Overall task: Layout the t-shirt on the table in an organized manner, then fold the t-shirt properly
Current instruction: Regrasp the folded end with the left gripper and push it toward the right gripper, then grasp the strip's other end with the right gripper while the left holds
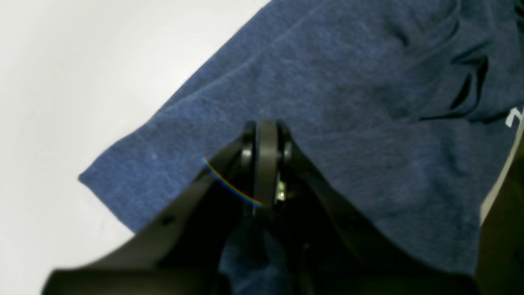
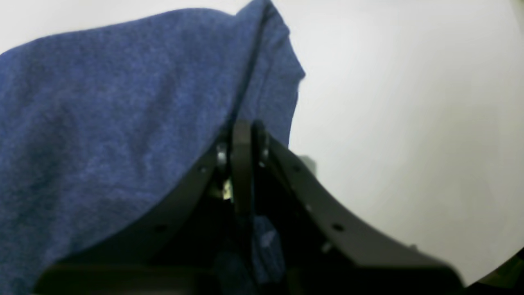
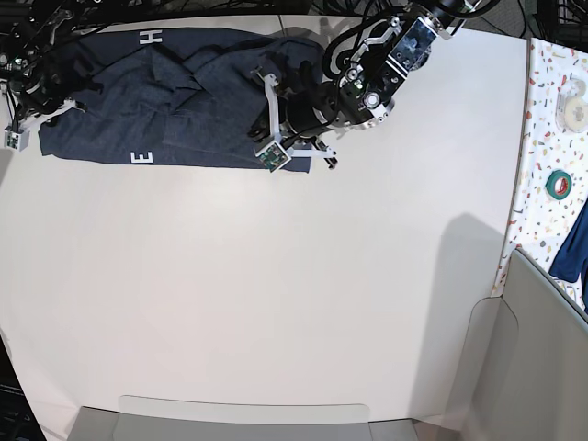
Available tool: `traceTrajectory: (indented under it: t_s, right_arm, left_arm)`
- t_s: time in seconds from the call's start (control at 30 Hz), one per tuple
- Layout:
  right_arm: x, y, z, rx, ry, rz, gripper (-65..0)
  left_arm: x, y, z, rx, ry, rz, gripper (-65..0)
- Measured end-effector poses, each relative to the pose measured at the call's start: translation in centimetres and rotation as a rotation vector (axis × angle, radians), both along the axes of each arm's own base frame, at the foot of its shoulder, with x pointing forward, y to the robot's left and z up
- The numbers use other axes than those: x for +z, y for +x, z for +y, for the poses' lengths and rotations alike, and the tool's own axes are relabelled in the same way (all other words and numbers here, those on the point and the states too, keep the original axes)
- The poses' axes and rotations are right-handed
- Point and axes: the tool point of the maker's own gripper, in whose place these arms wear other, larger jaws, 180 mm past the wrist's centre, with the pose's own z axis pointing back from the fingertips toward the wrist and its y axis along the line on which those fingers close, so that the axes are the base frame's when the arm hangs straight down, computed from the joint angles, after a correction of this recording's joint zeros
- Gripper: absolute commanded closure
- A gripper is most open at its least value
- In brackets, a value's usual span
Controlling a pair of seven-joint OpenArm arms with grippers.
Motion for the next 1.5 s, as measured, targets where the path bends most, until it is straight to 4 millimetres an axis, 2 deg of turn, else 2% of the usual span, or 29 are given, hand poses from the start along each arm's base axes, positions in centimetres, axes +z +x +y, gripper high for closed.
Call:
traceTrajectory:
  t_s: [0.23,0.4,0.83,0.93,1.1,1.17,1.3,1.5]
  right_arm:
    - [0.0,0.0,0.0,0.0,0.0,0.0,0.0]
    - [0.0,0.0,0.0,0.001,0.0,0.0,0.0]
    - [0.0,0.0,0.0,0.0,0.001,0.0,0.0]
    - [0.0,0.0,0.0,0.001,0.0,0.0,0.0]
    - [0.0,0.2,0.0,-0.001,0.0,-0.002,0.0]
    - [0.0,0.5,-0.1,-0.003,0.006,-0.007,0.0]
    - [-0.4,0.8,-0.2,-0.005,0.023,-0.009,0.0]
    - [-0.5,0.6,-0.6,-0.006,0.014,0.001,0.0]
  left_arm:
    - [-0.1,0.0,0.1,-0.001,0.003,0.0,0.0]
    - [-1.1,0.2,0.8,0.037,0.028,0.025,0.0]
    - [-1.4,-0.2,0.8,0.029,0.038,0.04,0.0]
    - [-1.9,-1.7,0.7,0.027,0.032,0.07,0.0]
    - [-1.3,-3.8,0.3,-0.014,0.042,0.106,0.0]
    - [-0.5,-4.4,-0.6,-0.087,0.052,0.075,0.0]
    - [1.2,-7.1,-2.9,-0.257,0.021,0.031,0.0]
    - [1.3,-9.9,-4.5,-0.359,0.009,0.042,0.0]
